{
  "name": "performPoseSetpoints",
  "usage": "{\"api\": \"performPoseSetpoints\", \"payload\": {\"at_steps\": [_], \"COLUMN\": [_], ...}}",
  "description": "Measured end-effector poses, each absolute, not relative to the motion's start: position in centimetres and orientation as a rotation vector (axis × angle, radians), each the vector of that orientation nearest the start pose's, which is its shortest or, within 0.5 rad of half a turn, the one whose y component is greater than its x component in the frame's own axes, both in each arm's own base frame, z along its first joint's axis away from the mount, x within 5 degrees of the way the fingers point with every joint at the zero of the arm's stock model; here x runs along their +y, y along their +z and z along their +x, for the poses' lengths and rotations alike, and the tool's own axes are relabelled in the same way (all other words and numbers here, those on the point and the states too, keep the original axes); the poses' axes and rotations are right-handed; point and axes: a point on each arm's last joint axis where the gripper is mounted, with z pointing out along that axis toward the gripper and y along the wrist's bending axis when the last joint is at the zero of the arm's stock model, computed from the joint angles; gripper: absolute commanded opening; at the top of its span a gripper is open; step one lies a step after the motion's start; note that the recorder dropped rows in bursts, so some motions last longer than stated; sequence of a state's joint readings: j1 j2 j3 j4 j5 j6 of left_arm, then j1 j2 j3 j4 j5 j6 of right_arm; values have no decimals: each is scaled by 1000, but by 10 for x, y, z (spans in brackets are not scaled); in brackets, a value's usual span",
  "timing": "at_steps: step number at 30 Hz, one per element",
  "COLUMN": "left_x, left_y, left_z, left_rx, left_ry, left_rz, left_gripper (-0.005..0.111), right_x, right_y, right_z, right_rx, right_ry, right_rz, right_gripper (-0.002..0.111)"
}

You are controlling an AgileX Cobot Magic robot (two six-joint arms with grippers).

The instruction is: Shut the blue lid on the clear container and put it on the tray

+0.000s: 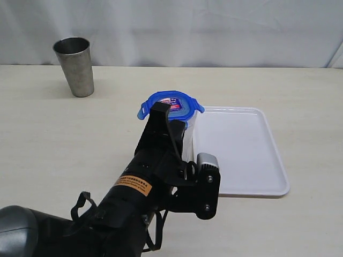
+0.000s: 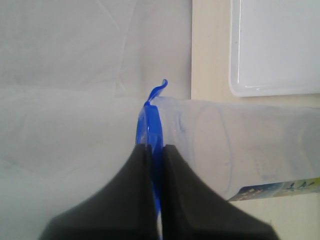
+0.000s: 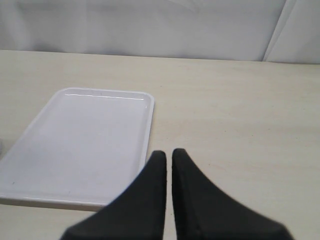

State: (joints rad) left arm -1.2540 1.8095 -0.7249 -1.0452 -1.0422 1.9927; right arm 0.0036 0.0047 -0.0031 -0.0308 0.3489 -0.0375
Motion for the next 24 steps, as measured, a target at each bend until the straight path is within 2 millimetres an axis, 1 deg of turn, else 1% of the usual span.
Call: {"api": "performPoseSetpoints", "payload": {"at_steps": [3, 9, 17, 19, 24], "left_x": [-280, -280, -277, -277, -275], "left_y": [172, 171, 176, 176, 175], "left_z": [163, 163, 165, 165, 166], "left_rx": [1083, 1085, 1102, 1105, 1137], "left_ry": [789, 787, 808, 807, 806], "left_rz": [1486, 1488, 1404, 1402, 1391], "left_gripper": [4, 30, 54, 57, 58], "right_x": [-1, -1, -1, -1, -1], "right_y": [183, 183, 183, 183, 183], "right_z": [54, 54, 54, 54, 54], "right_rx": [1833, 1833, 1833, 1833, 1833], "right_ry": [-54, -54, -54, -54, -54], "right_rz": [-57, -57, -57, -57, -57], "right_gripper": [4, 4, 4, 4, 4]}}
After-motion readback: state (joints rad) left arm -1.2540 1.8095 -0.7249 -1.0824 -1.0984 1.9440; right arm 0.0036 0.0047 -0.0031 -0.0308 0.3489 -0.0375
